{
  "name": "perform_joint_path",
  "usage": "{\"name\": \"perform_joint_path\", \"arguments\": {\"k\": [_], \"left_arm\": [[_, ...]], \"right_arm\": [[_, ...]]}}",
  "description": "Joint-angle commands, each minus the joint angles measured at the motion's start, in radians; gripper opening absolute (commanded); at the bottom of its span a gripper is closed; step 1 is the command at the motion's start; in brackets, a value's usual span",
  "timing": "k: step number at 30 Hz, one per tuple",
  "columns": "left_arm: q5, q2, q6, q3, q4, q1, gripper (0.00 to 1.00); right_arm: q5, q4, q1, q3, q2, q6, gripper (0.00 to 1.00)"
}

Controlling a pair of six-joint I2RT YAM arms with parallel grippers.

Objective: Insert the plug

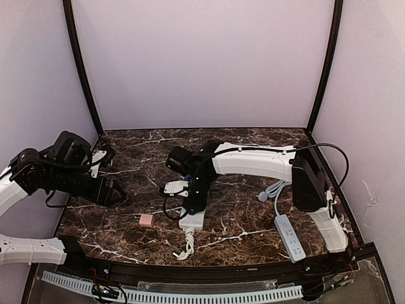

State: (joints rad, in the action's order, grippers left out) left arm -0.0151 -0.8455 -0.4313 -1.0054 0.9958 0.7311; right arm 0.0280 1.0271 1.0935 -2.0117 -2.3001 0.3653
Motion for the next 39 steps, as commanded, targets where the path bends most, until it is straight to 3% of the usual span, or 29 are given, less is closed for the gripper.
{"name": "perform_joint_path", "arguments": {"k": [1, 10, 15, 23, 26, 36, 38, 39], "left_arm": [[-0.017, 0.034, -0.029, 0.018, 0.053, -0.005, 0.71], [-0.007, 0.117, -0.058, 0.024, 0.115, -0.004, 0.70], [0.002, 0.158, -0.069, 0.030, 0.141, -0.004, 0.70], [0.002, 0.189, -0.066, 0.034, 0.157, -0.005, 0.70], [0.002, 0.194, -0.061, 0.034, 0.158, -0.004, 0.70], [-0.010, 0.215, -0.066, 0.030, 0.152, -0.004, 0.71], [-0.011, 0.217, -0.069, 0.030, 0.152, -0.005, 0.72], [-0.011, 0.217, -0.072, 0.029, 0.151, -0.005, 0.73]], "right_arm": [[0.031, 0.069, 0.054, 0.024, -0.175, -0.059, 0.00], [-0.023, 0.062, 0.063, 0.026, -0.187, -0.064, 0.00], [-0.051, 0.040, 0.063, 0.002, -0.152, -0.066, 0.31], [-0.093, 0.016, 0.063, -0.062, -0.081, -0.053, 0.66], [-0.109, 0.014, 0.062, -0.075, -0.054, -0.063, 0.73], [-0.155, -0.007, 0.062, -0.143, 0.037, -0.132, 0.82], [-0.149, -0.025, 0.063, -0.140, 0.069, -0.149, 0.94], [-0.148, -0.033, 0.062, -0.137, 0.086, -0.157, 0.95]]}}
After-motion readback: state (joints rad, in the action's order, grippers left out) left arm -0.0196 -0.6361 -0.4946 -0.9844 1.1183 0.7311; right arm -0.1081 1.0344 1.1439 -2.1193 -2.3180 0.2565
